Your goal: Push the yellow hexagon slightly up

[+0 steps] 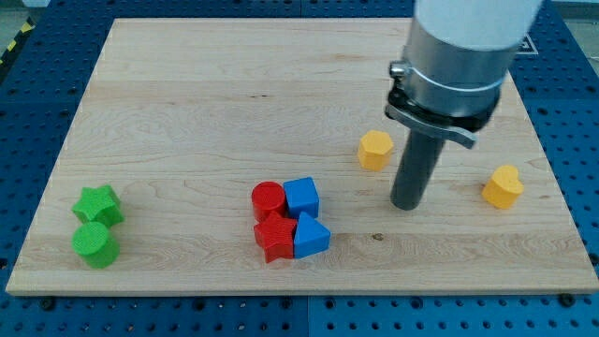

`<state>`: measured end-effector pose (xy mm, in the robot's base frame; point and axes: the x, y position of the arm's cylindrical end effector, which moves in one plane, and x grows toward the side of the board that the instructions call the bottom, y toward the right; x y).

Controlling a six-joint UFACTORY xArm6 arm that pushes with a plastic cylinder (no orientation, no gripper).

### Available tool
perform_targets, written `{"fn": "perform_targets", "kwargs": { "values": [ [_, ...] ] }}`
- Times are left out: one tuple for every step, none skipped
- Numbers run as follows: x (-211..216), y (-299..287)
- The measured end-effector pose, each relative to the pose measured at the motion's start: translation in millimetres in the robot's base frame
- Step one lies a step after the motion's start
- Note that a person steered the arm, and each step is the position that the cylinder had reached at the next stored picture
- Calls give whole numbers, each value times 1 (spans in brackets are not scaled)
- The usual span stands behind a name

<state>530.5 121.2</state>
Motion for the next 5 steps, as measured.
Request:
{"fn": "perform_targets", "kwargs": {
  "values": [
    [11,31],
    [34,52],
    [11,60],
    [-32,55],
    [-39,42]
  ]
}}
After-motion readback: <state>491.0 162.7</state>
